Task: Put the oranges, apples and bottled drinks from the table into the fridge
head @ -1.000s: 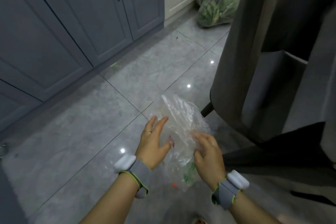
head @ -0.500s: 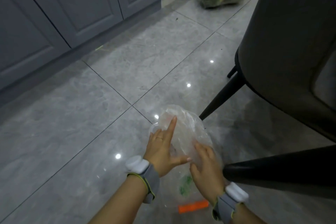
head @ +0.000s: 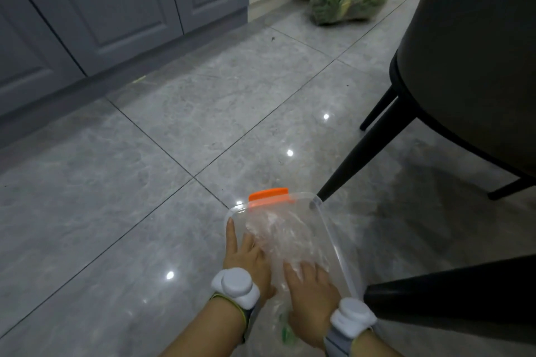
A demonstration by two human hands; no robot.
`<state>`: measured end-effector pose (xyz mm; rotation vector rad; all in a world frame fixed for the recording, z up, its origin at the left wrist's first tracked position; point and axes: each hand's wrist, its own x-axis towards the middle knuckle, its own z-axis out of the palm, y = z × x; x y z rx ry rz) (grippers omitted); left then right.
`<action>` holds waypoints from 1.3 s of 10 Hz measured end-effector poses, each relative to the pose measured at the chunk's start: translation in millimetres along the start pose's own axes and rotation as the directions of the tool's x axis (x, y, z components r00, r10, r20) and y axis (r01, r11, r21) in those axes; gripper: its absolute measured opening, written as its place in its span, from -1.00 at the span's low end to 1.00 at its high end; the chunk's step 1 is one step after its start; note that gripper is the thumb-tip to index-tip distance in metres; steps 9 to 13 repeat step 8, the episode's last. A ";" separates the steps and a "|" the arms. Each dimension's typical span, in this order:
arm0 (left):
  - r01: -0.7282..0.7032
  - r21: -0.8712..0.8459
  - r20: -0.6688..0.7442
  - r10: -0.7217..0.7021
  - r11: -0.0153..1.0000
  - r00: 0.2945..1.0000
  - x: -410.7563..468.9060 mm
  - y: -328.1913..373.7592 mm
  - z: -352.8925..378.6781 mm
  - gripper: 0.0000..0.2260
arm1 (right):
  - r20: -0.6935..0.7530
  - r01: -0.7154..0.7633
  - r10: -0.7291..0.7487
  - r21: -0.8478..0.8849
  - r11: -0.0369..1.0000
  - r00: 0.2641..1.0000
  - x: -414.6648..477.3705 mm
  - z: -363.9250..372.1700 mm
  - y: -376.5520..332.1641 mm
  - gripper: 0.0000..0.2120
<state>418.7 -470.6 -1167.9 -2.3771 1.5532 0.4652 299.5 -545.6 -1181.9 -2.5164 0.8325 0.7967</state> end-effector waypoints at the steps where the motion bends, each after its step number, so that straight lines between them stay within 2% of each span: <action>1: 0.053 -0.062 -0.089 -0.058 0.997 0.994 2.6 3.3 -7.6 -0.56 | -0.081 -0.004 -0.001 -0.060 0.998 0.997 11.4 22.5 4.0 -0.31; 2: 0.131 -0.234 -0.228 -0.186 0.963 0.956 0.4 6.0 -17.2 -0.76 | -0.180 0.003 -0.009 -0.033 0.999 0.984 38.5 65.5 18.0 -0.26; 3: 0.127 -0.334 -0.291 -0.230 0.934 0.928 -6.5 7.9 -24.9 -0.78 | 0.067 0.015 -0.011 -0.054 0.998 0.998 16.9 30.1 4.7 -0.37; 4: 0.091 -0.323 -0.324 -0.201 0.942 0.925 -15.0 6.2 -26.3 -0.73 | 0.118 -0.005 0.008 -0.025 1.000 0.993 13.7 19.5 2.5 -0.27; 5: 0.141 -0.268 -0.337 -0.229 0.953 0.913 -18.0 -2.3 -27.3 -0.62 | 0.125 -0.030 0.038 -0.061 0.998 0.991 5.1 4.0 -1.2 -0.29; 6: 0.169 -0.325 -0.280 -0.265 0.930 0.923 -32.7 -7.1 -52.6 -0.61 | 0.118 -0.036 0.038 -0.020 0.999 0.992 -21.2 -26.6 -10.7 -0.31; 7: 0.175 -0.392 -0.321 -0.312 0.903 0.894 -61.5 -7.4 -95.4 -0.67 | -0.058 0.011 -0.013 -0.027 1.000 0.998 -65.1 -78.5 -23.3 -0.38; 8: 0.170 -0.460 -0.372 -0.363 0.872 0.854 -98.5 -10.0 -145.9 -0.63 | -0.199 0.070 -0.059 0.047 0.996 0.978 -118.7 -140.5 -36.4 -0.47; 13: 0.170 -0.460 -0.372 -0.363 0.872 0.854 -98.5 -10.0 -145.9 -0.63 | -0.199 0.070 -0.059 0.047 0.996 0.978 -118.7 -140.5 -36.4 -0.47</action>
